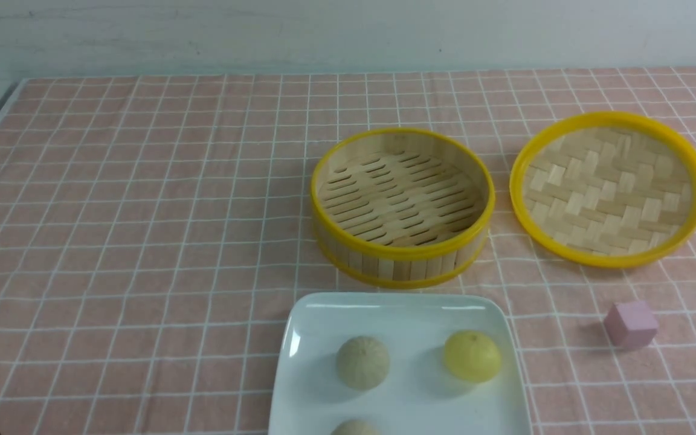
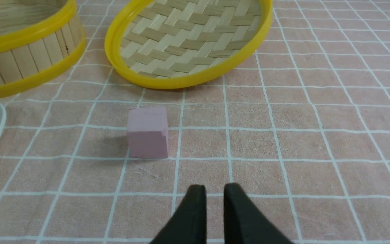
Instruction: Put the steamed buns into the plate on the pink tablecloth.
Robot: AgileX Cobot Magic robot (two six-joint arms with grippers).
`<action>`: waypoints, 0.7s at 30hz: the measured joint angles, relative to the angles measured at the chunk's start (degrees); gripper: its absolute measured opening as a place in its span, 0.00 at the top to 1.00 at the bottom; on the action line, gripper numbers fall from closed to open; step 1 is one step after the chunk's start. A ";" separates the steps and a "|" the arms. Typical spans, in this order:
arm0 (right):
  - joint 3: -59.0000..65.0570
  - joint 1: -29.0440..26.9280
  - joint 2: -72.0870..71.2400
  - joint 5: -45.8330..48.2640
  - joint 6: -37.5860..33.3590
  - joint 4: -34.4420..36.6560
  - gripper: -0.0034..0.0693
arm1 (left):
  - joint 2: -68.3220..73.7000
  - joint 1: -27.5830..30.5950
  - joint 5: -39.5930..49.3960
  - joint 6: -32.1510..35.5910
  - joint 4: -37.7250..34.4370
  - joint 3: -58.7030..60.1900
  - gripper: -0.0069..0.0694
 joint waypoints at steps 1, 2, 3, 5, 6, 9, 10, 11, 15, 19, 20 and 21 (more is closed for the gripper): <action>0.00 0.00 0.00 0.00 0.00 0.00 0.80 | 0.00 0.00 0.00 0.00 0.00 0.00 0.80; 0.00 0.00 0.00 0.00 0.00 0.00 0.80 | 0.00 0.00 0.00 0.00 0.00 0.00 0.80; 0.00 0.00 0.00 0.00 0.00 0.00 0.80 | 0.00 0.00 0.00 0.00 0.00 0.00 0.79; 0.00 0.00 0.00 0.00 0.00 0.00 0.80 | 0.00 0.00 0.02 0.00 0.00 0.00 0.79; 0.00 0.00 0.00 0.00 0.00 0.00 0.79 | 0.00 0.00 0.02 0.00 0.00 0.00 0.79; 0.00 0.00 0.00 0.00 0.00 0.00 0.79 | 0.00 0.00 0.06 0.00 0.00 0.00 0.79; 0.00 0.00 0.00 0.00 0.00 0.00 0.79 | 0.00 0.00 0.06 0.00 0.00 0.00 0.78; 0.00 0.00 0.00 0.00 0.00 0.00 0.79 | 0.00 0.00 0.06 0.00 0.00 0.00 0.78; 0.00 0.00 0.00 0.00 0.00 0.00 0.78 | 0.00 0.00 0.06 0.00 0.00 0.00 0.78; 0.00 0.00 0.00 0.00 0.00 0.00 0.77 | 0.00 0.00 0.06 0.00 0.00 0.00 0.77; 0.00 0.00 0.00 0.00 0.00 0.00 0.77 | 0.00 0.00 0.06 0.00 0.00 0.00 0.77; 0.00 0.00 0.00 0.00 0.00 0.00 0.77 | 0.00 0.00 0.06 0.00 0.00 0.00 0.77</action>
